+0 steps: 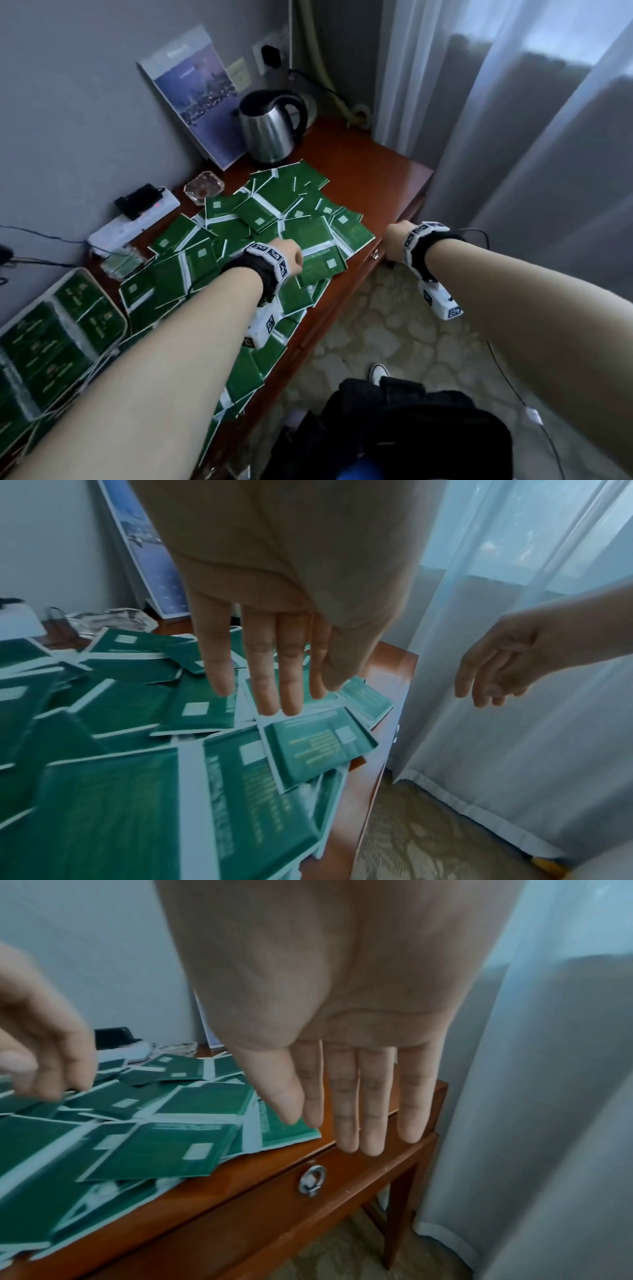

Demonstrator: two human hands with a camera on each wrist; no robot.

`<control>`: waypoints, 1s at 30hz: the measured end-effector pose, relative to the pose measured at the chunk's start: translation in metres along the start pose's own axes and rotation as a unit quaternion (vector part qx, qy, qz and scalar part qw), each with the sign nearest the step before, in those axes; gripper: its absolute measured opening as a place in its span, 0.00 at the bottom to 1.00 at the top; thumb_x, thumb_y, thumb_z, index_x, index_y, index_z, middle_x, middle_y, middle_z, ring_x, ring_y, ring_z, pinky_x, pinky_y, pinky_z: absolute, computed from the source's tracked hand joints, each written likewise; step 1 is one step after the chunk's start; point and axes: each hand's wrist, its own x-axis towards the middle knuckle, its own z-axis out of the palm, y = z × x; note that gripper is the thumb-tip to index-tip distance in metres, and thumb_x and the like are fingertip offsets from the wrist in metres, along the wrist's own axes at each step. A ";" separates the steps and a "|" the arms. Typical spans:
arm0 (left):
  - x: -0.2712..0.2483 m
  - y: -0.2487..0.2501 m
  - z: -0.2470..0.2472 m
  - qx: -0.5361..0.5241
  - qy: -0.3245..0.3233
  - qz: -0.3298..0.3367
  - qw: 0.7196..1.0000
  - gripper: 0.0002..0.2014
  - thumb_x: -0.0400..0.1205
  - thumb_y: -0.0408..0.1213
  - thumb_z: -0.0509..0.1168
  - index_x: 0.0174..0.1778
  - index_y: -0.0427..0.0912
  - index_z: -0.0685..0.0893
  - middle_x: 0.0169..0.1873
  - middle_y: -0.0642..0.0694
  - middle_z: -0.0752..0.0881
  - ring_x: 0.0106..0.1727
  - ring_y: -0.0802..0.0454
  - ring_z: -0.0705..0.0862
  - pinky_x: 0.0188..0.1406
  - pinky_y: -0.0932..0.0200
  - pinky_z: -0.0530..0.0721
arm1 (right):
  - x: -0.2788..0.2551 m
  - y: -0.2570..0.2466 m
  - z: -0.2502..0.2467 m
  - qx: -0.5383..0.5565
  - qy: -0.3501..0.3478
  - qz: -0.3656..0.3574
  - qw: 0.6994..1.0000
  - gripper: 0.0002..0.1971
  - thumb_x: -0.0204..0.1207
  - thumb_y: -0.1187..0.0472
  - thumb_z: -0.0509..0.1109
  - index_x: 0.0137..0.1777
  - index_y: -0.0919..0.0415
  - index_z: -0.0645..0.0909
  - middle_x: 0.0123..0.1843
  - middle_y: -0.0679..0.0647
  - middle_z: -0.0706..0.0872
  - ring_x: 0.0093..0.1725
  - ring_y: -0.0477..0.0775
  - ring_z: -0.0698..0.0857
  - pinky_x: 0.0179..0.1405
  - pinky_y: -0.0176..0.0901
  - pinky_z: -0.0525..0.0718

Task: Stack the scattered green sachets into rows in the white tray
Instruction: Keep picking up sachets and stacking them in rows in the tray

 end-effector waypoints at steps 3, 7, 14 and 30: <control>0.033 0.023 -0.014 -0.006 0.006 0.011 1.000 0.10 0.83 0.36 0.66 0.58 0.51 0.88 0.57 0.47 0.88 0.58 0.46 0.86 0.57 0.55 0.85 | 0.036 0.029 -0.007 -0.006 0.001 0.007 1.000 0.16 0.78 0.62 0.71 0.65 0.62 0.84 0.62 0.61 0.86 0.61 0.63 0.86 0.49 0.46 0.80; 0.081 0.037 -0.033 0.037 0.013 0.023 0.999 0.13 0.84 0.35 0.65 0.63 0.53 0.85 0.60 0.49 0.87 0.60 0.46 0.85 0.57 0.50 0.86 | 0.069 0.027 -0.002 -0.002 -0.022 0.024 0.999 0.07 0.71 0.66 0.72 0.50 0.62 0.85 0.42 0.57 0.86 0.40 0.61 0.86 0.35 0.42 0.83; 0.182 0.036 -0.053 0.061 0.049 0.045 0.996 0.14 0.85 0.35 0.66 0.65 0.53 0.80 0.61 0.48 0.84 0.58 0.44 0.84 0.52 0.51 0.85 | 0.115 -0.006 0.004 0.127 0.018 0.018 0.992 0.17 0.77 0.52 0.74 0.58 0.61 0.74 0.55 0.60 0.81 0.50 0.64 0.82 0.44 0.51 0.83; 0.255 0.022 -0.042 0.039 0.003 0.124 0.992 0.18 0.72 0.38 0.79 0.49 0.49 0.75 0.54 0.44 0.75 0.58 0.42 0.76 0.47 0.48 0.73 | 0.143 -0.037 0.001 0.108 -0.041 0.102 0.988 0.35 0.68 0.46 0.82 0.69 0.62 0.72 0.63 0.59 0.75 0.60 0.63 0.81 0.50 0.53 0.80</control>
